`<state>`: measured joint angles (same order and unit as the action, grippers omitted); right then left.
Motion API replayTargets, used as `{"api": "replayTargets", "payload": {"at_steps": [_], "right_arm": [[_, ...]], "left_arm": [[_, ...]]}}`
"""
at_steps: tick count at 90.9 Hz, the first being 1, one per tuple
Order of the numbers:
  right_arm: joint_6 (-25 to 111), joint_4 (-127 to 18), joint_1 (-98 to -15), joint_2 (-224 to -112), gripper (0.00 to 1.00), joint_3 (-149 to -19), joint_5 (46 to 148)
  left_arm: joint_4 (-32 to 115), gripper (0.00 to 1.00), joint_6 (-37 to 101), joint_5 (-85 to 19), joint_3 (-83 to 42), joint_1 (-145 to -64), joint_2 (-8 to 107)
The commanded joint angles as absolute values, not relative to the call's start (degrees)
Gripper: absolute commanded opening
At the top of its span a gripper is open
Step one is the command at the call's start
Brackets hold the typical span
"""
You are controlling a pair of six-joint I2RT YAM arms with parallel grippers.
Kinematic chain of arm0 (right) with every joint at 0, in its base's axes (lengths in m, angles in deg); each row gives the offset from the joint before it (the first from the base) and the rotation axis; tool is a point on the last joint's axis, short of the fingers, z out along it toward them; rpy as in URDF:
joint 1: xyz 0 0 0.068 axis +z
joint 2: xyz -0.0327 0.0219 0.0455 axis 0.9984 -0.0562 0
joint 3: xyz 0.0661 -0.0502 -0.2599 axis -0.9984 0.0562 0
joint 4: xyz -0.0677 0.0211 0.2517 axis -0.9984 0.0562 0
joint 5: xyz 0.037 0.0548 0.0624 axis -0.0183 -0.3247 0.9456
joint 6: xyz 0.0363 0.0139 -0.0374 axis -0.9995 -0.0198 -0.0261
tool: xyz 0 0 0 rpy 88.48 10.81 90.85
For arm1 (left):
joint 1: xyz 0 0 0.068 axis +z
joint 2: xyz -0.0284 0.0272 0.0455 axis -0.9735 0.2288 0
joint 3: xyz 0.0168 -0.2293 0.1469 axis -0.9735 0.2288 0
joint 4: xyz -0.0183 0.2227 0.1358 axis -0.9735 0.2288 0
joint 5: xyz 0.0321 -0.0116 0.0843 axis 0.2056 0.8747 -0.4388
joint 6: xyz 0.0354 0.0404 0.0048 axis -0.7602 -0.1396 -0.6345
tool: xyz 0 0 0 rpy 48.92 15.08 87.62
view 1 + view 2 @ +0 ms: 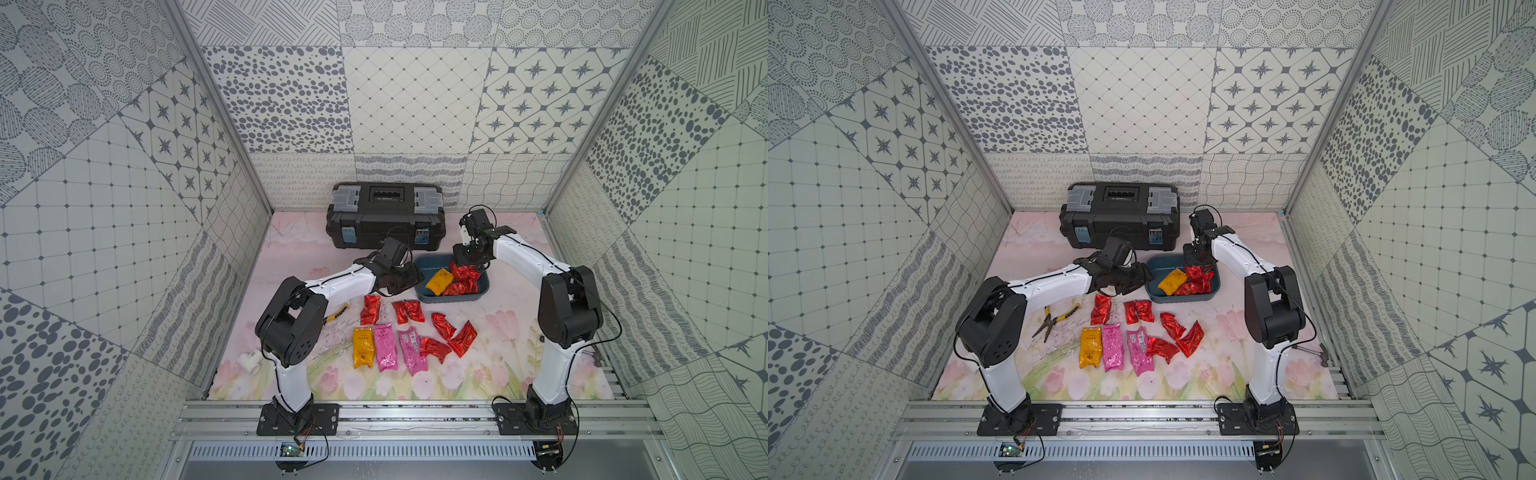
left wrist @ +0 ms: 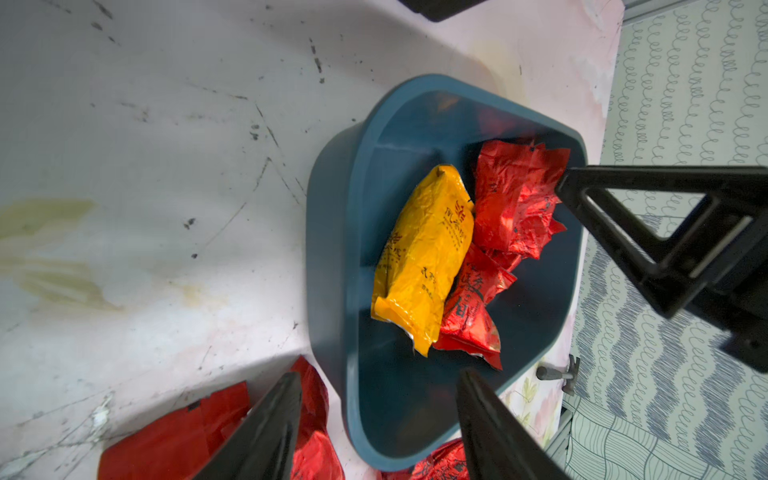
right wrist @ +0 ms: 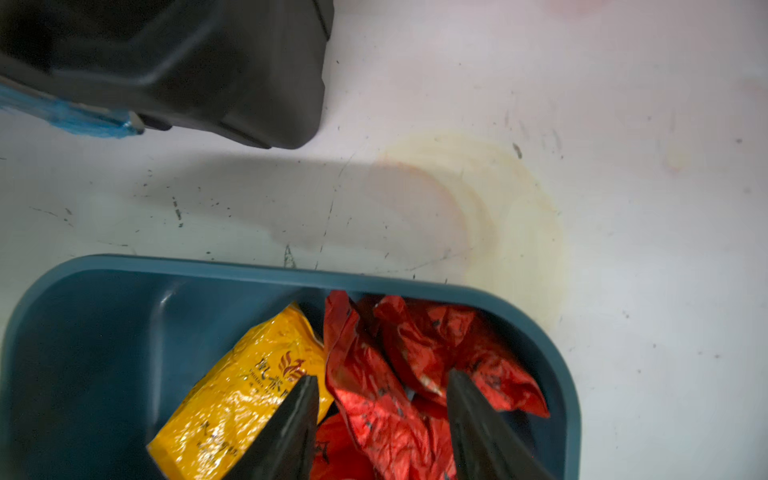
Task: Take the tea bags out of the storage box
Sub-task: Adjust the storage box at the center of the board, then adjust the tea bag in the storage box.
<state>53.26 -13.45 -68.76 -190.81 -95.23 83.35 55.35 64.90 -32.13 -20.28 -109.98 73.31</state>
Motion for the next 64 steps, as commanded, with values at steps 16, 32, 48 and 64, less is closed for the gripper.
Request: {"api": "replayTargets", "payload": {"at_steps": [16,32,48,64], "right_arm": [[58.8,-14.0,-68.5,-195.9,0.5,-98.9,85.7],[58.6,-14.0,-68.5,-196.6,0.35,-99.4,87.0],[58.4,-14.0,-68.5,-194.4,0.17,-98.2,87.7],[57.2,-14.0,-68.5,-190.4,0.05,-95.9,89.2]], "left_arm": [[59.4,0.47,66.0,-34.9,-23.5,-110.1,76.8],[60.0,0.36,65.5,-34.5,-24.5,-110.1,78.5],[61.2,0.25,64.0,-35.1,-25.4,-110.8,78.8],[62.3,0.17,62.8,-36.0,-26.5,-112.1,79.2]]}}
